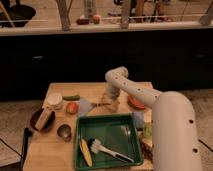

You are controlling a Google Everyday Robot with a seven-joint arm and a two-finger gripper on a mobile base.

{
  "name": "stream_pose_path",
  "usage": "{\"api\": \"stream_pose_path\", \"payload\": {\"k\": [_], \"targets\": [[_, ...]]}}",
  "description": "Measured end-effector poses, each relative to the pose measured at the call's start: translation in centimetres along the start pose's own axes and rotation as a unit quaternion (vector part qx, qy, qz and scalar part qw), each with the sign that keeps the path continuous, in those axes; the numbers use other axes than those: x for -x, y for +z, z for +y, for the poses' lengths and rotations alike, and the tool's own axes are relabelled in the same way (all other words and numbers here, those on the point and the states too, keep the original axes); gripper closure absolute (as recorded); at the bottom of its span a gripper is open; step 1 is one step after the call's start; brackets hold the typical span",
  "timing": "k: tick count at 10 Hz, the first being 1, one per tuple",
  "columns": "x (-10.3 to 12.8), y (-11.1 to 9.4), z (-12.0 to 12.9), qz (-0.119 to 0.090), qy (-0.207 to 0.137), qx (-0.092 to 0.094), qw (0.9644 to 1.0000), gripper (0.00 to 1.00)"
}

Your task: Place fork in metal cup

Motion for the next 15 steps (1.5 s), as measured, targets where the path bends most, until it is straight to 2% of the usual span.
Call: {"api": "stream_pose_path", "payload": {"k": [4, 5, 7, 12, 13, 15], "targets": [[1.1, 0.5, -0.4, -0.024, -0.008, 0.010, 0.9996, 0.20], [1.3, 0.7, -0.5, -0.029, -0.010, 0.014, 0.9994, 0.23], [1.7, 1.0, -0.5, -0.035, -0.013, 0.019, 0.9991, 0.38], [2.1, 0.2, -0.8, -0.039, -0.015, 0.019, 0.9989, 0.92], [2.0, 0.2, -0.9, -0.038, -0.016, 0.017, 0.9990, 0.98], [2.0, 0.1, -0.8, -0.036, -0.017, 0.021, 0.9990, 1.00]]}}
